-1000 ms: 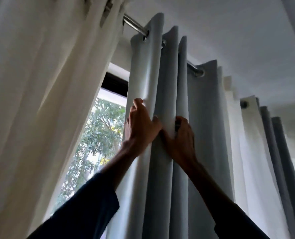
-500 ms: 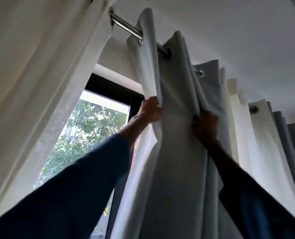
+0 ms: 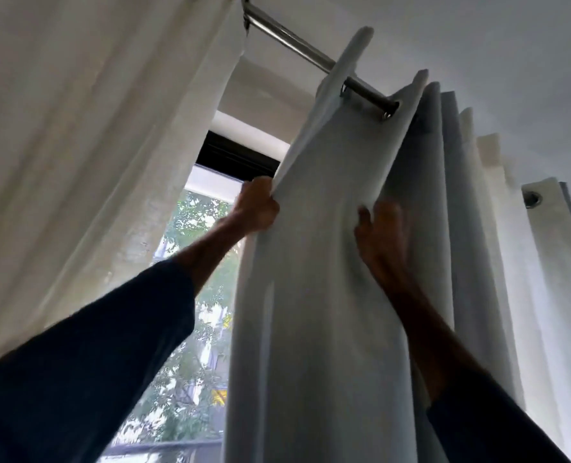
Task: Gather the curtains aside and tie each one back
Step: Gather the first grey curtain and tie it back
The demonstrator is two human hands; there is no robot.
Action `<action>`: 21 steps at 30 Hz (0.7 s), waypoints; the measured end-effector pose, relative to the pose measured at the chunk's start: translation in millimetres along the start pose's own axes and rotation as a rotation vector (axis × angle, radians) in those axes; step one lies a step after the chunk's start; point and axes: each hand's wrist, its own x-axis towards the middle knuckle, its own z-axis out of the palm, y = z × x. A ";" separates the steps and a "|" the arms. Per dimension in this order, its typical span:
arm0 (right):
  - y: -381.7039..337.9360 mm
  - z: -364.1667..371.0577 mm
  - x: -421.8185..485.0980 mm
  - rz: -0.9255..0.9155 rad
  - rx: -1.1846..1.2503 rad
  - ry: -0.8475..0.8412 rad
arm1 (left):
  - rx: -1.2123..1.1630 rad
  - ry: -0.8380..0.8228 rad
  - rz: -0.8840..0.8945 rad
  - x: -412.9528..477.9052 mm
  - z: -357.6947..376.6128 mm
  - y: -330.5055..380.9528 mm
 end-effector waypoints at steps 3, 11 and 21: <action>-61.7 10.0 -2.1 -0.182 -0.004 0.005 | 0.044 -0.048 0.069 6.8 -27.5 4.1; -82.7 2.5 -15.8 -0.274 0.028 -0.008 | 0.041 0.116 0.149 -2.0 -38.1 31.1; -26.3 -28.0 -43.8 -0.193 -0.078 0.040 | 0.020 -0.007 0.310 -59.7 -0.9 69.8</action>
